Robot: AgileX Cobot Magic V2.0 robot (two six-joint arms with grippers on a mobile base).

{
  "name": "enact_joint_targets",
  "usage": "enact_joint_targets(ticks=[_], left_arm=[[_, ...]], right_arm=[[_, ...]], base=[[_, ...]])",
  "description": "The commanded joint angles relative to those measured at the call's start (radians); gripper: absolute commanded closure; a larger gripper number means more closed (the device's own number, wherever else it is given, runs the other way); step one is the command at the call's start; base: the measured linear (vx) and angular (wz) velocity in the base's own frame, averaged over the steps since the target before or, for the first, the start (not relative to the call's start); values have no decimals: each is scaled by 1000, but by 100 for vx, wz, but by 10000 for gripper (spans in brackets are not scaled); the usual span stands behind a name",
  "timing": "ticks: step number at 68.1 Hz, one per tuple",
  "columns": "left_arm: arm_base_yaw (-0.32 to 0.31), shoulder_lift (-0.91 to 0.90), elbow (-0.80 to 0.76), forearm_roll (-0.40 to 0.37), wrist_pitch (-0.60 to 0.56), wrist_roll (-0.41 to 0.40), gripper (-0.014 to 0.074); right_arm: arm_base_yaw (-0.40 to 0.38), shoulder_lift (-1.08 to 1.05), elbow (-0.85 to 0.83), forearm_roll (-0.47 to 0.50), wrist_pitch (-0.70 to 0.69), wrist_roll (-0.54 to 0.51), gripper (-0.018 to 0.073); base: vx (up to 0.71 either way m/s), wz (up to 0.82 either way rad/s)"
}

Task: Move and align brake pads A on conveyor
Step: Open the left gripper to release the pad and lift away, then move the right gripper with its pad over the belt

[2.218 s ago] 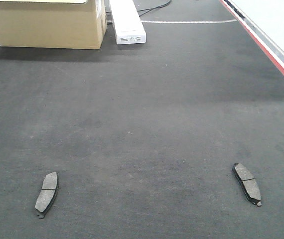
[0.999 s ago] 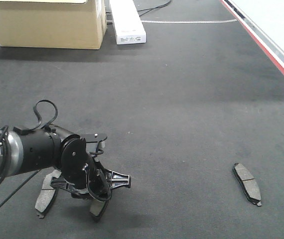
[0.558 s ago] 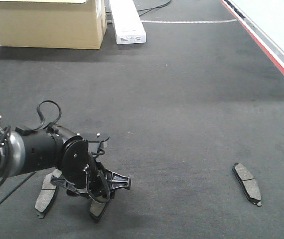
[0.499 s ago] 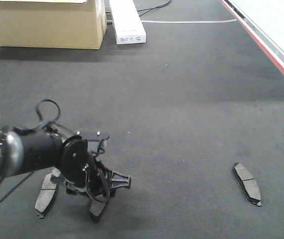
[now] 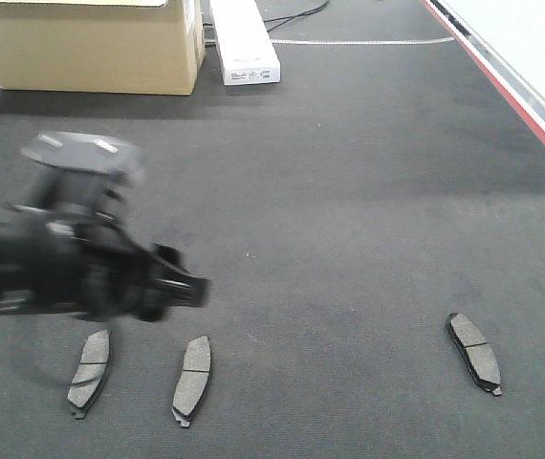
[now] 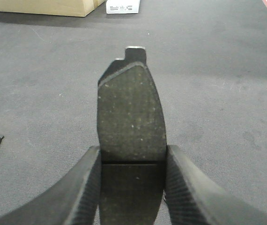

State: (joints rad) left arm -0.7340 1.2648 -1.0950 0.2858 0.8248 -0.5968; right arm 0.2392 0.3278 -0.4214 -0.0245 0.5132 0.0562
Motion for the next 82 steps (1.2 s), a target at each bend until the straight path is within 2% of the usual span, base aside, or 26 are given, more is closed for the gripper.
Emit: enact_joint_targets(ticks=[1,13,17,29,37,48,57,70,82], left_arm=[[-33,-116,-23,49,21,-23,126],[-68,-289,14,75,59,-21,126],[-75,-362,67,96,58,-21,126],[-75,-598,239,80,58,-12,126],[-75,-774,355,44,51,93,126],[-75,-964,458,-99,51,245,126],[-74,-1074,491,-157,49,296,126],[-74,-1209,494,-159,98,373,126],[-74,-1294,494,-160,138,369,126]], right_arm=[[-7,8,-34,-8,-92,-4,566],[-7,8,-34,-8,-92,-4,566],[-7,8,-34,-8,-92,-4,566],[-7,8,-34,-8,-92,-4,566],[-7,8,-34,-8,-92,-4,566],[-7,8,-34,-8,-92,-4,566],[-7,8,-34,-8,-92,-4,566],[-7,8,-34,-8,-92,-4,566],[-7,8,-34,-9,-94,-4,566]], base=[[0,0],[0,0],[0,0],[0,0],[0,0],[0,0],[0,0],[0,0],[0,0]])
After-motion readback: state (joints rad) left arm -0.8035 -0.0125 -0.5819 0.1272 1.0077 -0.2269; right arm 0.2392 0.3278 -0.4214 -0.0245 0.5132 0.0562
